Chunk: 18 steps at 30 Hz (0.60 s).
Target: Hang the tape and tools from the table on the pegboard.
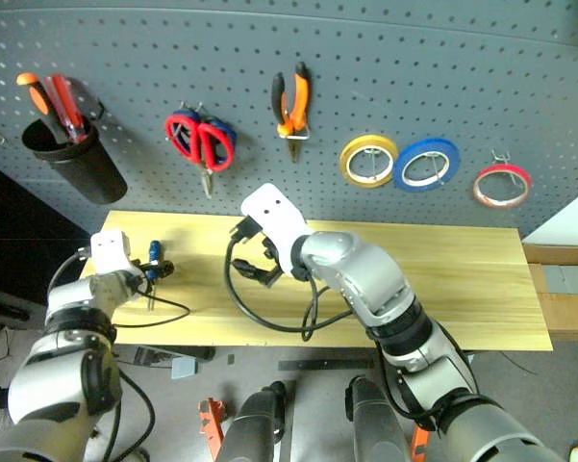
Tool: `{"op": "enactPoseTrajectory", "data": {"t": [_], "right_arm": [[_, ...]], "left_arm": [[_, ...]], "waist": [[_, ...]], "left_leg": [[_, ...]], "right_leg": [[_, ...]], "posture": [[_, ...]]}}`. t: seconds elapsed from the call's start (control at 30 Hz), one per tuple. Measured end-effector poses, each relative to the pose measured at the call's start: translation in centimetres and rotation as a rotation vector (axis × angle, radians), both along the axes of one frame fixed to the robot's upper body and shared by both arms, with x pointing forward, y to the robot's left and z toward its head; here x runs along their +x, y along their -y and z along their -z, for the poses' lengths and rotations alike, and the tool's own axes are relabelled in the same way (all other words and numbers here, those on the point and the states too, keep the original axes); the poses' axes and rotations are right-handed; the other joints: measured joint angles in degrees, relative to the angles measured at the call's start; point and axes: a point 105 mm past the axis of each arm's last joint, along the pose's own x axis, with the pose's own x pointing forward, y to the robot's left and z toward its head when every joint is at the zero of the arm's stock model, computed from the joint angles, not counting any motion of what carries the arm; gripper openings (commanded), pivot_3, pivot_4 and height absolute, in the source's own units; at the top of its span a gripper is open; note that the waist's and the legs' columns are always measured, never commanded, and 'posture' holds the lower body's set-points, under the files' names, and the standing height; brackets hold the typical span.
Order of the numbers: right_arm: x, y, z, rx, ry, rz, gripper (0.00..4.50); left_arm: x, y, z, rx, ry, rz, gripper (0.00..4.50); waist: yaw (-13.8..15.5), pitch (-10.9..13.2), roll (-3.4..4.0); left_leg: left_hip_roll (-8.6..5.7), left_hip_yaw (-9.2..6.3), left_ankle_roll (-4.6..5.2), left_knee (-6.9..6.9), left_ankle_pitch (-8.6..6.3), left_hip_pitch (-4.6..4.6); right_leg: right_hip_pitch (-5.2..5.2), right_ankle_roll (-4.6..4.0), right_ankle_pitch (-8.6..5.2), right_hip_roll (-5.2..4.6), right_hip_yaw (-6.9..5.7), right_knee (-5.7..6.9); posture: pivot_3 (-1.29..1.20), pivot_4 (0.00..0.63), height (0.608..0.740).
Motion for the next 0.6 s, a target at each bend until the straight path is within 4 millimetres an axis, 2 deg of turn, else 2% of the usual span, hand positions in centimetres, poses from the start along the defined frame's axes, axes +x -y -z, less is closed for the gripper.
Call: {"op": "enactPoseTrajectory", "data": {"t": [0.3,0.47,0.6], "right_arm": [[0.1,0.2,0.0,-0.006,0.0,0.004,4.5],[0.2,0.2,-0.1,0.001,-0.001,0.007,4.5],[0.3,0.5,-0.3,0.006,0.003,0.014,4.5]], "left_arm": [[0.2,-0.4,0.1,0.048,-0.003,-0.002,0.56],[0.1,-0.7,0.0,0.097,0.01,0.027,0.49],[-1.2,-1.9,0.3,0.198,0.055,0.036,0.49]], "waist": [[-0.6,0.1,0.01],[-1.0,0.0,0.01],[-1.5,0.0,0.01]], "left_leg": [[0.0,0.02,-0.01,-0.03,0.0,-0.01],[0.0,0.03,-0.01,-0.07,-0.01,-0.01],[0.45,0.01,-0.03,-0.13,-0.02,-0.02]], "right_leg": [[-0.01,0.01,-0.01,0.0,0.01,-0.01],[-0.02,0.01,-0.01,-0.01,0.02,-0.03],[-0.09,0.01,0.0,-0.16,0.13,-0.04]], "posture": [[-0.11,0.377,0.74],[-0.11,0.361,0.74],[-0.1,0.345,0.74]]}}
